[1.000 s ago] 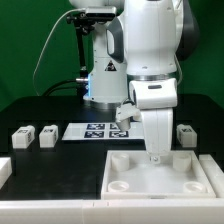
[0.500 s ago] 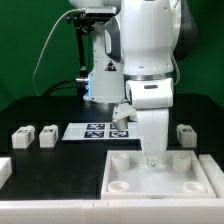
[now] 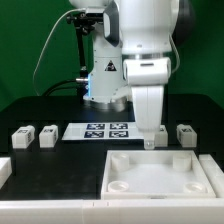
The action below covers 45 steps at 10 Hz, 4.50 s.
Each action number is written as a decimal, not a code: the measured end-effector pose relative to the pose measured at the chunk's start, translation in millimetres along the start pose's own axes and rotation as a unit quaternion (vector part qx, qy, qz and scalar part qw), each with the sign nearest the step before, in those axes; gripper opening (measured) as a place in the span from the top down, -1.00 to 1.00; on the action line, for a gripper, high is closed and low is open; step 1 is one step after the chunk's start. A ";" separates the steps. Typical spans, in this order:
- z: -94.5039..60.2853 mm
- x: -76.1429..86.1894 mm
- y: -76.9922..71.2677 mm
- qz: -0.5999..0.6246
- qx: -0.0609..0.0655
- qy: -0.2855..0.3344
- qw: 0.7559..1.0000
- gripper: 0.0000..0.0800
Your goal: Assemble one leg
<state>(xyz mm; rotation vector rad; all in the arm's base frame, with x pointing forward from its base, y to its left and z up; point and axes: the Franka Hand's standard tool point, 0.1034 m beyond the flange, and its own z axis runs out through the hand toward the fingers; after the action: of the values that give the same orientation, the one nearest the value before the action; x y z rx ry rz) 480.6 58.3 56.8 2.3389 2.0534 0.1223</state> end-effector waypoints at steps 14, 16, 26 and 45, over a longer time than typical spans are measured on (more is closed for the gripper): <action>-4.8 76.2 -46.8 0.632 0.020 0.022 0.774 -0.62; -1.3 83.8 -49.7 0.663 0.023 0.029 0.747 -0.62; 7.7 88.1 -70.3 0.614 0.216 -0.216 0.728 -0.62; 39.8 86.3 -101.3 0.569 0.312 -0.336 0.682 0.27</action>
Offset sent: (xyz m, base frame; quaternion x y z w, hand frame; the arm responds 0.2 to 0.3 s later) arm 0.0000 0.0000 0.0000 0.0000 0.0000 0.0000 1.0000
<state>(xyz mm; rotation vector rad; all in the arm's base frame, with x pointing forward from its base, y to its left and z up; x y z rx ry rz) 394.6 158.3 13.4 2.8918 0.0954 -1.3536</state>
